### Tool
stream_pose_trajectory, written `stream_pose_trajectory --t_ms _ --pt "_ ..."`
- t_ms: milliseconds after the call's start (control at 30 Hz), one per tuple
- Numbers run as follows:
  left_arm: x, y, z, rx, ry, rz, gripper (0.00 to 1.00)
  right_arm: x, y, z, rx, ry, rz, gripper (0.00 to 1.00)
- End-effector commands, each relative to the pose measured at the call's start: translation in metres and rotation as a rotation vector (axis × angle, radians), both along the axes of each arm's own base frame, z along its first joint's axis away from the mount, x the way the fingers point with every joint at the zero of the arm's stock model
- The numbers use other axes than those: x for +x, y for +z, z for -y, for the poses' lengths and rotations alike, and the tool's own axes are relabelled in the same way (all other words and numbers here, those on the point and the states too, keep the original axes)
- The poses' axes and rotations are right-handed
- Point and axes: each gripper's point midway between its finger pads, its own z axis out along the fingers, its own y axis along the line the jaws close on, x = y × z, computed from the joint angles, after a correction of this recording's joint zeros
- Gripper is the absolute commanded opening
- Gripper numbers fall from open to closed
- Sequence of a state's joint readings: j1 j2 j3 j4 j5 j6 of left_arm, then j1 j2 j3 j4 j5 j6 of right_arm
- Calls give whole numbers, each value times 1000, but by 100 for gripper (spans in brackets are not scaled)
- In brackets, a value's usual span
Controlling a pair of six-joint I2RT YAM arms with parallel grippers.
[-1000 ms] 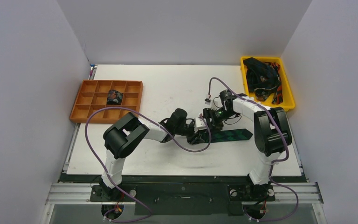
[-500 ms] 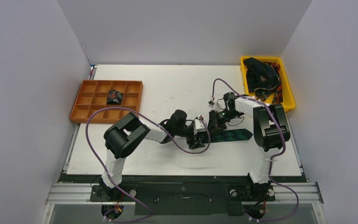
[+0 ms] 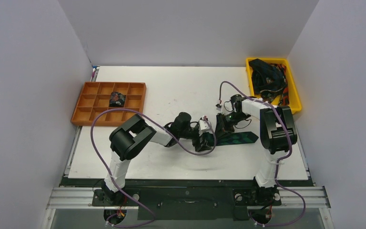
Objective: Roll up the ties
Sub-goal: Roll the tie at the center of the board.
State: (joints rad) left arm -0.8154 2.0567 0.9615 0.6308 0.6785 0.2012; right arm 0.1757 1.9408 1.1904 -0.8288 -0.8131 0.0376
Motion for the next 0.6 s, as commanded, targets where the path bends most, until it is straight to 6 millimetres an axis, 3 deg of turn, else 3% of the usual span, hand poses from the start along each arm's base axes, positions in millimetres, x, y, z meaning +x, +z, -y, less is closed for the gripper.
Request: stream_pose_trajectory --t_ms 0,67,100,200,367,433,567 --pt "19 5 25 -66 59 -52 75 1 -62 54 -381 110 110 0" --pt "22 -2 29 -62 70 -71 63 5 -62 52 -379 104 126 0" --pt "22 -8 28 -49 72 -73 50 9 -59 49 -358 99 138 0" --pt "20 -20 17 15 70 -47 25 18 -43 36 -281 89 173 0" --pt "3 -47 -19 155 51 -8 19 20 10 21 -135 95 240 42" --pt "0 -51 -27 184 54 -14 19 17 24 19 -103 87 252 51" --pt "-1 -52 -30 193 61 -15 19 4 33 10 -37 67 189 53"
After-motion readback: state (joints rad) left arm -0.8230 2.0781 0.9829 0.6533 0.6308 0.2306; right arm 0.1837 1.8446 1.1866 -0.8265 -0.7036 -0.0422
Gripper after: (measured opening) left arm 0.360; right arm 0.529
